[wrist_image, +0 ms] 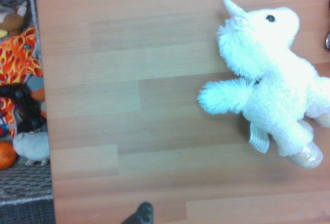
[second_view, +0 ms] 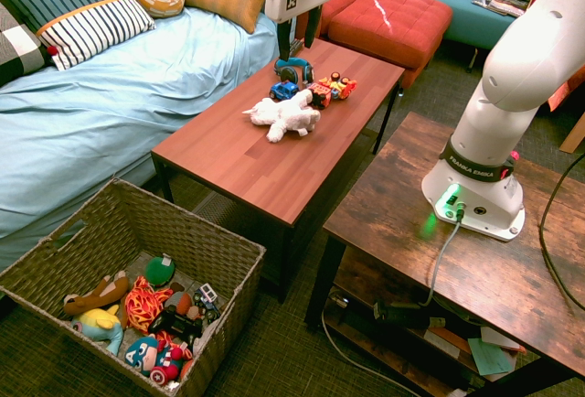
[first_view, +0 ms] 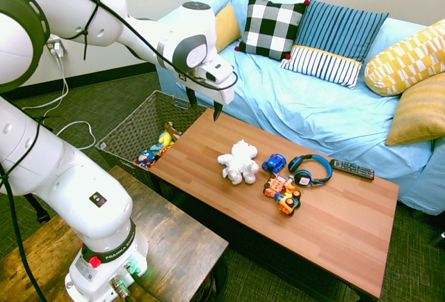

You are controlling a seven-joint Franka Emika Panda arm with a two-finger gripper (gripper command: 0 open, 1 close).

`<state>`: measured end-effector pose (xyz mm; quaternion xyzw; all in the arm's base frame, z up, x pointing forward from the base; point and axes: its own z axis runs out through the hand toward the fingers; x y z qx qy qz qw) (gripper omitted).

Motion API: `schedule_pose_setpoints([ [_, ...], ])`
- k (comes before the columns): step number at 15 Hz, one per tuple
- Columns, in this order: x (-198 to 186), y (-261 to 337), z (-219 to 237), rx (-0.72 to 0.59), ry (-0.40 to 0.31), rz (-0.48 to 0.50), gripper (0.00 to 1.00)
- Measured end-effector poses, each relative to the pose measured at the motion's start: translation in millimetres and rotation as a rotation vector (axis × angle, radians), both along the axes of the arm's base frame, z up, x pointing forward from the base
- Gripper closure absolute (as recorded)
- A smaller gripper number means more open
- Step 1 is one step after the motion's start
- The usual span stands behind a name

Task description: Put the stuffed toy in the basket

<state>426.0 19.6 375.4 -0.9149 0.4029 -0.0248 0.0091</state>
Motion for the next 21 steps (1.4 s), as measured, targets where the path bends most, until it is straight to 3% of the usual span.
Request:
schedule_pose_setpoints([
  [8, 30, -1, -41, -0.054, -0.013, 0.019, 0.0],
  [21, 87, -76, -162, -0.123, -0.04, -0.05, 0.0],
])
